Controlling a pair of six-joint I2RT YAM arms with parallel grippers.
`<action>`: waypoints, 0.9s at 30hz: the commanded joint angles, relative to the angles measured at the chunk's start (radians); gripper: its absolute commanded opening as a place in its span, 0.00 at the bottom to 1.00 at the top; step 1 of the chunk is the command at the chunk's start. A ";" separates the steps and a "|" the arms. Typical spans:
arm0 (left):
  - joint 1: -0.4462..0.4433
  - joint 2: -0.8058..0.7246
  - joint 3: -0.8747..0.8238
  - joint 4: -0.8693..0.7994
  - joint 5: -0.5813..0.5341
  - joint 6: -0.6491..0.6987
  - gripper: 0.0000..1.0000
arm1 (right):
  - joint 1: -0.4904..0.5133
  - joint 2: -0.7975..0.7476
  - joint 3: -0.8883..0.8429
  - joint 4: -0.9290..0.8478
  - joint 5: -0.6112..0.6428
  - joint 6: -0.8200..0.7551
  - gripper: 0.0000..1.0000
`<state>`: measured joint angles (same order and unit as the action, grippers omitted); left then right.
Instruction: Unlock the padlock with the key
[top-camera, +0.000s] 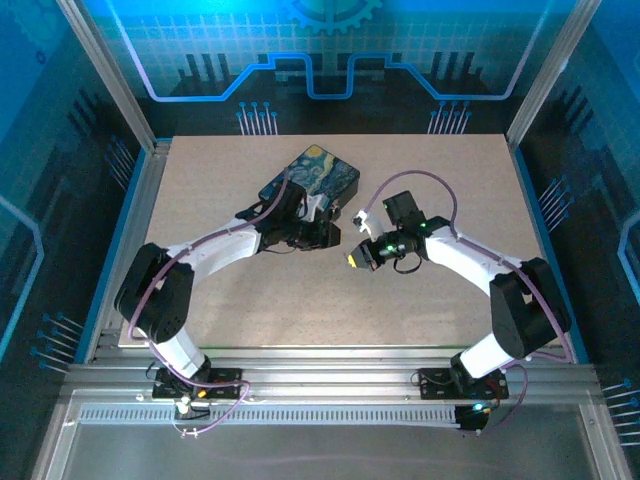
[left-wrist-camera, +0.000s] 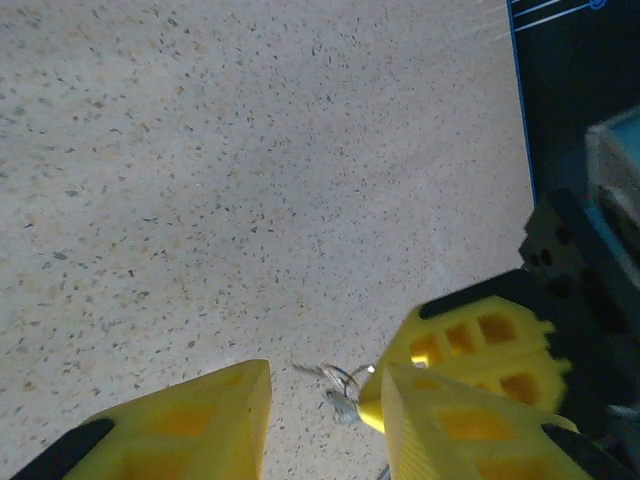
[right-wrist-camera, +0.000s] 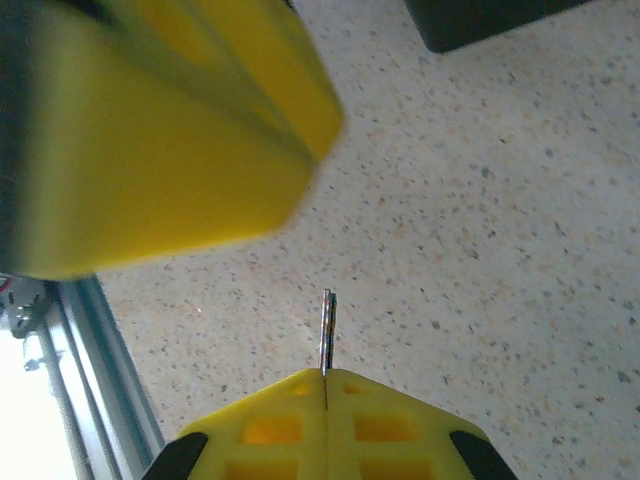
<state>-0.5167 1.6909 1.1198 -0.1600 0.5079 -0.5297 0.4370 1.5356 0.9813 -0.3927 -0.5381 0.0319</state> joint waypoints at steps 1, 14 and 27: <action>0.010 0.040 0.012 0.068 0.069 -0.022 0.34 | -0.015 0.006 0.050 -0.003 -0.083 -0.021 0.02; 0.018 0.053 0.014 0.079 0.082 -0.074 0.32 | -0.016 0.026 0.062 -0.008 -0.062 -0.022 0.02; 0.022 0.057 0.011 0.045 0.102 -0.114 0.35 | -0.021 0.027 0.044 0.068 -0.006 0.023 0.02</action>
<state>-0.5049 1.7393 1.1198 -0.0994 0.5716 -0.6205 0.4305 1.5509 1.0229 -0.3611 -0.5533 0.0391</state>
